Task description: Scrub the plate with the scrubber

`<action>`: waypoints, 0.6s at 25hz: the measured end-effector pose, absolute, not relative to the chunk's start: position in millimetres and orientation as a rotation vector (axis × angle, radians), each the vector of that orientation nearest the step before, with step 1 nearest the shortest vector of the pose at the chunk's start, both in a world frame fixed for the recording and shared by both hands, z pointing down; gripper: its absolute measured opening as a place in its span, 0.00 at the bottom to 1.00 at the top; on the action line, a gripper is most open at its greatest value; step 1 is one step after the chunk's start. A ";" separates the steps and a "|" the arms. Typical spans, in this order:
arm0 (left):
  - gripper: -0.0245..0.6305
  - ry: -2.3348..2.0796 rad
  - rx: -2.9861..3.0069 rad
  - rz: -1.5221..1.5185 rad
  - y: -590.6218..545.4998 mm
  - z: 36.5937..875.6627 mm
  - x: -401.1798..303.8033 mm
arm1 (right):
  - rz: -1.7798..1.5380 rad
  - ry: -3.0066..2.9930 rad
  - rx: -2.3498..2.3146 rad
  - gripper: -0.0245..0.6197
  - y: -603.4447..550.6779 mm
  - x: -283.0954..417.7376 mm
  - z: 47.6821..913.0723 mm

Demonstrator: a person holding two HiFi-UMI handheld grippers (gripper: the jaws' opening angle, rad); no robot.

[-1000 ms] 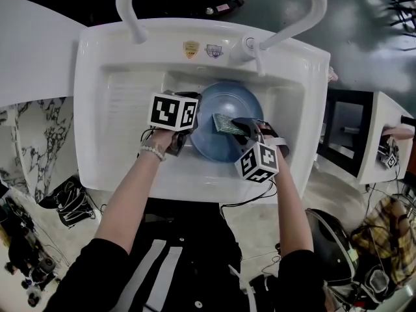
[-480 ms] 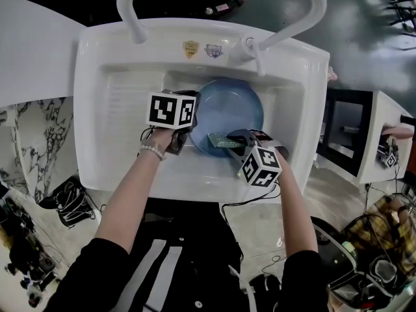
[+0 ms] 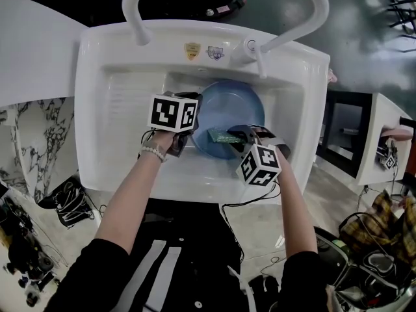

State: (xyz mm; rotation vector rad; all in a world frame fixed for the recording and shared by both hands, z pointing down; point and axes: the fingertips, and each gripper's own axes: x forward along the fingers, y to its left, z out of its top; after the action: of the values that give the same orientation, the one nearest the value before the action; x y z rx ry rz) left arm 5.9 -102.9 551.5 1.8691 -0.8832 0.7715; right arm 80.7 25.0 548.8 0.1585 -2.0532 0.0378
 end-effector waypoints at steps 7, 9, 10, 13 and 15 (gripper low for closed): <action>0.08 -0.882 1.868 0.768 -101.9 551.8 6.8 | -0.228 -1.920 0.460 0.18 -56.7 96.3 550.6; 0.08 -0.883 1.869 0.769 -101.9 552.1 6.6 | -0.293 -1.869 0.523 0.18 -75.0 101.6 550.7; 0.08 -0.883 1.870 0.769 -102.1 552.1 6.5 | -0.319 -1.844 0.549 0.18 -82.7 104.3 551.1; 0.08 -0.885 1.871 0.772 -102.0 551.8 7.1 | -0.356 -1.812 0.588 0.18 -96.8 109.1 552.9; 0.08 -0.886 1.883 0.797 -100.5 552.1 7.9 | -0.367 -1.808 0.588 0.18 -99.1 109.6 555.5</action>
State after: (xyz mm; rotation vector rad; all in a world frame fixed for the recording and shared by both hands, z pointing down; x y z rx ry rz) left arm 7.9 -100.5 552.1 1.8828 -0.8857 0.7970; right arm 109.6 -99.1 555.5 0.5876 -1.8077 -0.3671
